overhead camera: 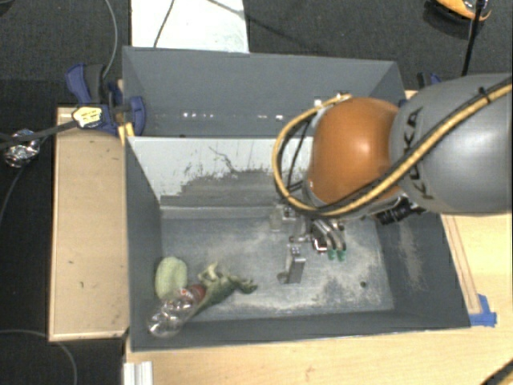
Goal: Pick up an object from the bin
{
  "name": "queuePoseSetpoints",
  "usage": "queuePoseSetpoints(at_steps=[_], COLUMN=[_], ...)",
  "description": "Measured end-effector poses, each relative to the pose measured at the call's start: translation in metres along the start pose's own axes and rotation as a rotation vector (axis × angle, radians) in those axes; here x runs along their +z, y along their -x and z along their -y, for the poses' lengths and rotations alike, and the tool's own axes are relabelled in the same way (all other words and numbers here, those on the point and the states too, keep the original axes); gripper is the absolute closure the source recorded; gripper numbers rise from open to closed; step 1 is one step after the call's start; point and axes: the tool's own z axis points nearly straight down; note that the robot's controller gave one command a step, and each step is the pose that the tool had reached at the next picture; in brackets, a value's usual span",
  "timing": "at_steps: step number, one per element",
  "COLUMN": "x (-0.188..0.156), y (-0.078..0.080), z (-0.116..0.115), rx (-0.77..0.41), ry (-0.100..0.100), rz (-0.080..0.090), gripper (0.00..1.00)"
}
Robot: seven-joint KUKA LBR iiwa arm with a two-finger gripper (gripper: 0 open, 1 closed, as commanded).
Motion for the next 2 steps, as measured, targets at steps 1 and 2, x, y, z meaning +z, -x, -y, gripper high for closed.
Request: queuePoseSetpoints(at_steps=[1,2], x=[-0.004,0.025], y=[0.002,-0.006], z=[0.000,-0.027], rx=[0.002,-0.033], ry=[0.001,0.000], rz=[0.008,0.012], gripper=[0.00,0.00])
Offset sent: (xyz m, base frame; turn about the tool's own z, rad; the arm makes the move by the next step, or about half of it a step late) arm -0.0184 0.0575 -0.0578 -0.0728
